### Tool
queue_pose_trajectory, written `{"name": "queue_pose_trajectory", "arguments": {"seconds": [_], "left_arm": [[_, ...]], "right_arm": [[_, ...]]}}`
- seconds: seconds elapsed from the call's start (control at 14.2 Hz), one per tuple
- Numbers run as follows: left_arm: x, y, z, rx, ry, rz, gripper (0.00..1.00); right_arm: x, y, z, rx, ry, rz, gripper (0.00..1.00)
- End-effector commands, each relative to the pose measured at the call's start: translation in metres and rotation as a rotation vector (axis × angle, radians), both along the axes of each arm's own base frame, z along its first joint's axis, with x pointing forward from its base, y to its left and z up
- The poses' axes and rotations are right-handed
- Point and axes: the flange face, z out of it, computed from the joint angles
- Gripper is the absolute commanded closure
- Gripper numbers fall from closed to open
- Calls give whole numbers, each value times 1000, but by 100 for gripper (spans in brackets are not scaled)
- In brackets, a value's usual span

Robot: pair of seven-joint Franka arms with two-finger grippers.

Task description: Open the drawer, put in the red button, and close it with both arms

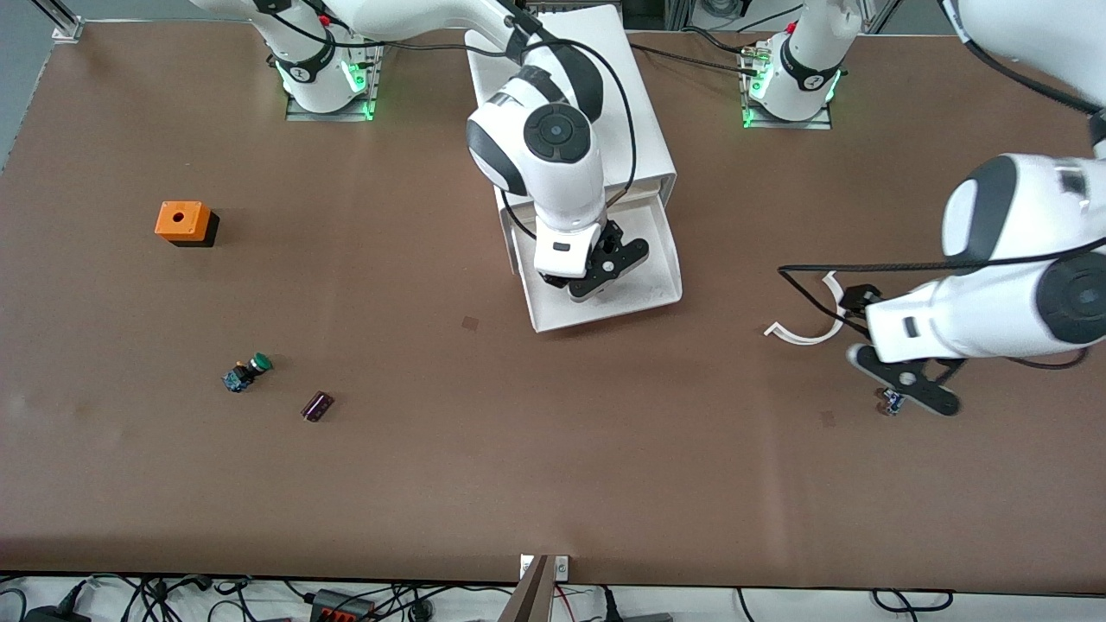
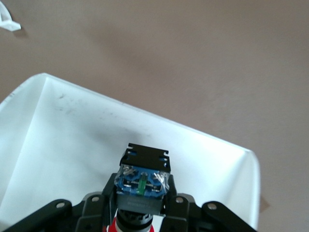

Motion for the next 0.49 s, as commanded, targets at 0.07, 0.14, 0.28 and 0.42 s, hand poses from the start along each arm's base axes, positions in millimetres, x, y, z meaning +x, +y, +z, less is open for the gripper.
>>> {"name": "queue_pose_trajectory", "arguments": {"seconds": [0.07,0.14,0.28,0.42], "left_arm": [[18,33,2,-102,-59,86,0],[19,43,-1,-109,-54,116,0],[18,42,-5,-101,-45,180,0],[12,36,-16,-95,-17,227,0]], "right_arm": [[-10,13,-10,18,40,-4,100],[-15,18,-12,16,42,3,100],[-14,18,-22,10,47,-2,100],[-13,18,-32,5,53,-13,100]]}}
